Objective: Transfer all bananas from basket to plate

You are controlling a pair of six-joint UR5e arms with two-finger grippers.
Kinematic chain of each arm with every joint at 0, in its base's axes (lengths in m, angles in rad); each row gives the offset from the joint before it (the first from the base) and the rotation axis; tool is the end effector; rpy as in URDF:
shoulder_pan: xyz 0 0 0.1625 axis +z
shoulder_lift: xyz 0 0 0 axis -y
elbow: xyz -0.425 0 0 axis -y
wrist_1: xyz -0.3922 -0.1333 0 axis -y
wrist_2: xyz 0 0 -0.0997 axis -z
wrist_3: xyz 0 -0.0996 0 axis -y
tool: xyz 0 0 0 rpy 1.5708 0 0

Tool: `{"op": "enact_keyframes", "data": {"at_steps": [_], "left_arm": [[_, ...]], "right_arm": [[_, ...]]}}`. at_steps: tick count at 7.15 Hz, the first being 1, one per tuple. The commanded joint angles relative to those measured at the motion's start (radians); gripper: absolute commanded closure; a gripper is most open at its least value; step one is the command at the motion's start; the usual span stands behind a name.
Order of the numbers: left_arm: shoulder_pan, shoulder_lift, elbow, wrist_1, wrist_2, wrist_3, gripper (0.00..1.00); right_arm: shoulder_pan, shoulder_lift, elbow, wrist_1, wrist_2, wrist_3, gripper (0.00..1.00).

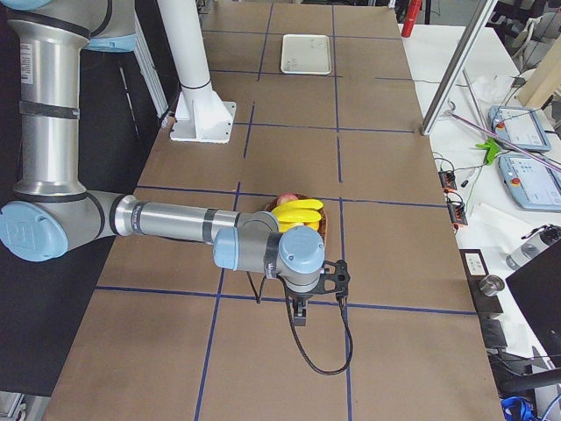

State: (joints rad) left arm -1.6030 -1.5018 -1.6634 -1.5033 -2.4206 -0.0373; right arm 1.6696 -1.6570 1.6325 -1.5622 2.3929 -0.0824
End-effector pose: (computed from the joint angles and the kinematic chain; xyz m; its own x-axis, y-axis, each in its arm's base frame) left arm -0.0733 -0.4574 0.6473 0.6571 -0.0914 -0.7483 0.0567 0.9958 -0.0718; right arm 0.1048 -0.4459 0.6649 0.6820 -0.0034 0.7313 -0.0426 0.9981 0.0444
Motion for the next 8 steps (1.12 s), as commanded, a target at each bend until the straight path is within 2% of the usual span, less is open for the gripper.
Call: {"op": "enact_keyframes", "data": {"at_steps": [1,3,6,8], "left_arm": [[0.0,0.0,-0.006,0.0,-0.002,-0.001,0.0],[-0.002,0.0,-0.009,0.0,-0.002,0.0,0.0],[0.0,-0.002,-0.007,-0.035,-0.006,-0.003,0.0],[-0.002,0.0,-0.004,-0.037,-0.008,-0.004,0.0]], "right_arm": [[-0.004,0.031,0.02,-0.001,0.006,0.006,0.0],[-0.03,0.031,0.053,0.046,0.087,0.012,0.0],[-0.164,0.031,0.183,0.05,0.078,0.236,0.0],[-0.279,-0.041,0.306,0.051,-0.024,0.245,0.0]]}}
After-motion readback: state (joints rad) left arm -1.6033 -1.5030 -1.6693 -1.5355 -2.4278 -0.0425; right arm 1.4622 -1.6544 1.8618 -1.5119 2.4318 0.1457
